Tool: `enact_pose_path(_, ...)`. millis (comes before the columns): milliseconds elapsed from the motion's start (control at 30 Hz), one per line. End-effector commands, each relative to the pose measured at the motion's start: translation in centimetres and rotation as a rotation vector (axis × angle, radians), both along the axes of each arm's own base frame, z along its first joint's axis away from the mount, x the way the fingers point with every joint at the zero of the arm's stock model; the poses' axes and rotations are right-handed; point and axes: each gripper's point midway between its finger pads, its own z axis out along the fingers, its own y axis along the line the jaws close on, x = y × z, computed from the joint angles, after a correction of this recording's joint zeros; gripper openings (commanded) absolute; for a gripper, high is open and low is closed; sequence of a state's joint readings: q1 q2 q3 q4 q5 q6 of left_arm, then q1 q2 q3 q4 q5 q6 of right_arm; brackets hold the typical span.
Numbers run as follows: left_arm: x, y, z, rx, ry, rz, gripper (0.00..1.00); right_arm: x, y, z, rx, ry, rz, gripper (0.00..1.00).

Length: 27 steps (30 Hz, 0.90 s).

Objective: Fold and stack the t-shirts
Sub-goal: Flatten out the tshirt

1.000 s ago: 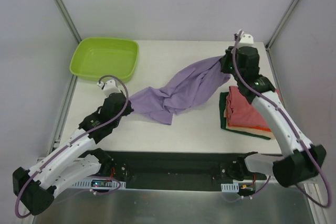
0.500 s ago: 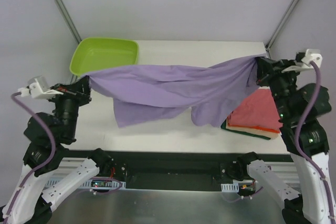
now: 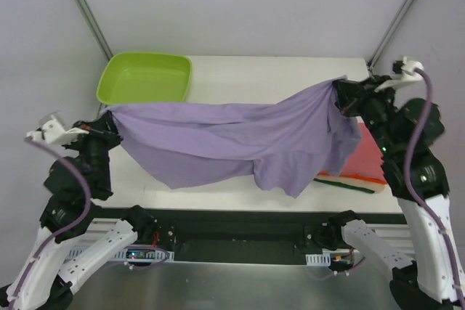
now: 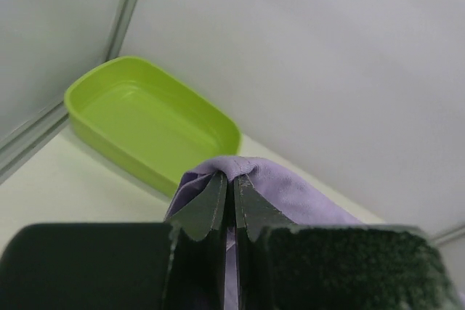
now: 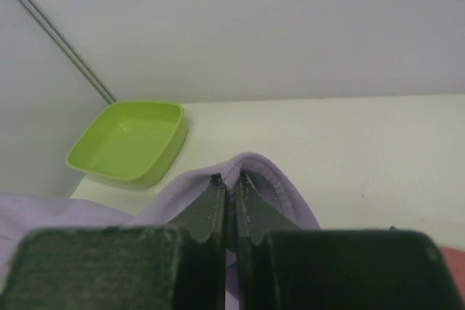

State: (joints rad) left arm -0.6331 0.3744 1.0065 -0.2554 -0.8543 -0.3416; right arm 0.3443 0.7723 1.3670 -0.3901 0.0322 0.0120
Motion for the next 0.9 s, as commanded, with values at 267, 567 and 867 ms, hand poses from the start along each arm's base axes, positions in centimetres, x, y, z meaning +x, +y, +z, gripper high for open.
enact_pose_path(267,8.9,-3.0,-25.9,0.14,0.728,-0.032,0.0,17.6,7.7,-26.1,-0.157,0.712,0.044,0.03)
enact_pose_path(567,10.4,-3.4,-33.9,0.008,1.028,-0.098,0.0,23.7,8.9,-31.4,-0.383,0.862,0.04,0.72)
enact_pose_path(867,9.4,-3.4,-32.6,-0.026,0.943,-0.092,0.0,13.7,7.8,-28.5,-0.501,0.766,0.023,0.96)
